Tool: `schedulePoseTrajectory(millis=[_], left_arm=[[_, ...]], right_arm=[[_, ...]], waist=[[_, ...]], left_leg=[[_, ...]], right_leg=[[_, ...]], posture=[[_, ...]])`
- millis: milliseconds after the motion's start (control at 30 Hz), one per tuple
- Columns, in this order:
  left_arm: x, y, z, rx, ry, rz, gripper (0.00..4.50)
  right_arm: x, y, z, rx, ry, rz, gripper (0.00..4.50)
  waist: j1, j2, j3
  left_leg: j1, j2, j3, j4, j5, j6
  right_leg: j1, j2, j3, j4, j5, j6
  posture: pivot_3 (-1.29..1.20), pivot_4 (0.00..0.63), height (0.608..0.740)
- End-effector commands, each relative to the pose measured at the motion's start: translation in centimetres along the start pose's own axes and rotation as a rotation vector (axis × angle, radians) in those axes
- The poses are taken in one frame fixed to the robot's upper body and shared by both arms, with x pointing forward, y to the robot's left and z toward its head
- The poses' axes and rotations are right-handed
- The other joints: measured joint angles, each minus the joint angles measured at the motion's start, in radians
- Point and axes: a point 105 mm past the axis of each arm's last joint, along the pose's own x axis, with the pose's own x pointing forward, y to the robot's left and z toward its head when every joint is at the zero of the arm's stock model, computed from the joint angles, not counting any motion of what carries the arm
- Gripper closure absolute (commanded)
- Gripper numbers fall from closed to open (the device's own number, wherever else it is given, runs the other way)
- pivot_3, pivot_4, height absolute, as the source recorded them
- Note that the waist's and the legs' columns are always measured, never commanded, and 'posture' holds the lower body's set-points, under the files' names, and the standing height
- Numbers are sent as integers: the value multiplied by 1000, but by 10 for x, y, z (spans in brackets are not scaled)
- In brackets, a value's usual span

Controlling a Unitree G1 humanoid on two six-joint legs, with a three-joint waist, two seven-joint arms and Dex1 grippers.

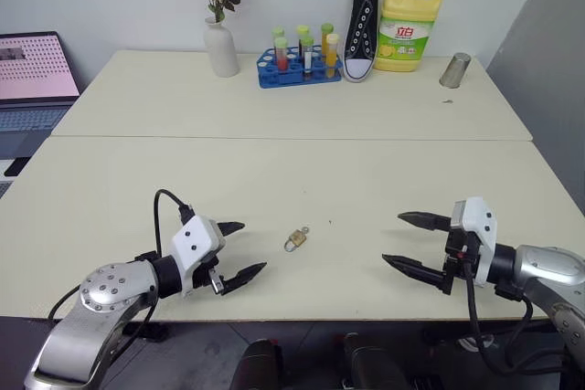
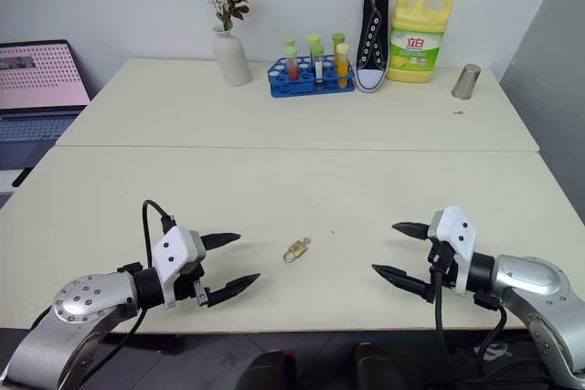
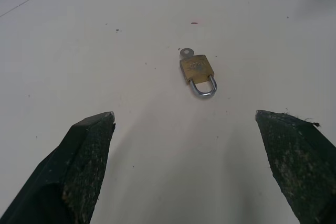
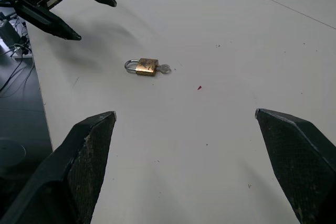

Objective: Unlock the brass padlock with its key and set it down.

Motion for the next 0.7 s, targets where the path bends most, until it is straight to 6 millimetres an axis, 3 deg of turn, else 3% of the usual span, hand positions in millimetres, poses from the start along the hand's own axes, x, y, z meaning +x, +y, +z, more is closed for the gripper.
schedulePoseTrajectory(millis=[33, 233, 433, 533, 700], left_arm=[[3, -1, 8, 30, -34, -10, 0], [0, 5, 6, 20, -7, 60, 0], [-19, 12, 16, -47, -64, 71, 0], [-32, 23, 12, -67, -55, 99, 0], [-43, 15, 7, -56, -44, 87, 0]], right_arm=[[0, 3, 2, -23, -28, 3, 38], [6, 4, -8, -4, -43, -12, 38], [13, 0, 4, -1, -105, -57, 38], [18, -7, 9, 42, -149, -114, 38], [27, 7, 13, 55, -138, -33, 38]], waist=[[0, 0, 0], [0, 0, 0], [-1, 0, 0], [-1, 0, 0], [-1, 0, 0]], left_leg=[[0, 0, 0, 0, 0, 0], [0, 1, 0, 0, 0, 0], [0, 1, 0, 0, 0, 0], [0, 1, -1, 0, 0, 0], [0, 0, 0, 0, 0, 0]], right_leg=[[0, 0, 0, 0, 0, 0], [0, 0, 0, 0, 0, 0], [0, 0, 0, 0, 0, 0], [0, 0, 0, 0, 0, 0], [0, 0, 0, 0, 0, -1]], posture=[[0, 150, 740], [0, 150, 740], [0, 150, 740], [0, 150, 740], [0, 150, 740]])
